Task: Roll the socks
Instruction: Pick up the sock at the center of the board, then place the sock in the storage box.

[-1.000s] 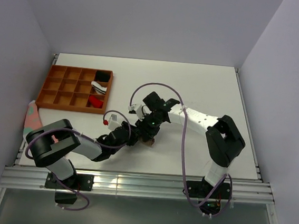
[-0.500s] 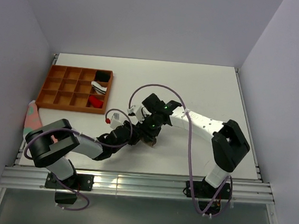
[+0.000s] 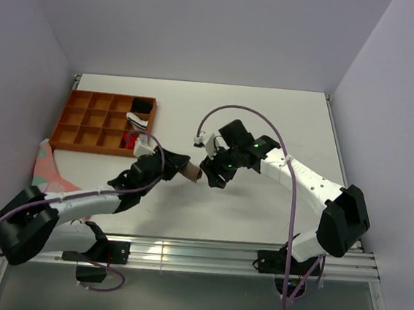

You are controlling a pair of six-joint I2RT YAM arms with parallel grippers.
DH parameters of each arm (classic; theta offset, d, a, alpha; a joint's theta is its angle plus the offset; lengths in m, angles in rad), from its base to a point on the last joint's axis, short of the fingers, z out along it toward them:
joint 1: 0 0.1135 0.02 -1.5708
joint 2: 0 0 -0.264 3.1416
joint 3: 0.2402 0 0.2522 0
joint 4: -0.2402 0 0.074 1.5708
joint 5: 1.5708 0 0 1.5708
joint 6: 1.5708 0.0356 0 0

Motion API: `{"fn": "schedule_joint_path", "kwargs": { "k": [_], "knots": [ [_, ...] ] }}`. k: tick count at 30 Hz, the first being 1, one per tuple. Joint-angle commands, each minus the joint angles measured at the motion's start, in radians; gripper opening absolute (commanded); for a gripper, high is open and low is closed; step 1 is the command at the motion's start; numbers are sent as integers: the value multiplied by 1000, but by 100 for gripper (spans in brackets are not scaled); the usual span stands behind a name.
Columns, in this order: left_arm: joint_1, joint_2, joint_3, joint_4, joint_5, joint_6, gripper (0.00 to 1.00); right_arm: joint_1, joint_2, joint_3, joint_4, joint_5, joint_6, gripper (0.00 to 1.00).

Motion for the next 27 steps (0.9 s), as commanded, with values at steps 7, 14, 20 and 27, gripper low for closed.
{"fn": "schedule_joint_path", "kwargs": {
  "k": [7, 14, 20, 27],
  "knots": [
    [534, -195, 213, -353, 190, 357, 0, -181, -91, -25, -14, 43, -82, 63],
    [879, -128, 196, -223, 307, 380, 0, -240, -123, -45, 45, 55, -99, 63],
    [981, 30, 216, -128, 339, 401, 0, -241, -123, -67, 72, 41, -114, 63],
    [1007, 141, 233, -43, 312, 424, 0, -240, -109, -91, 91, 31, -131, 63]
  ]
}}
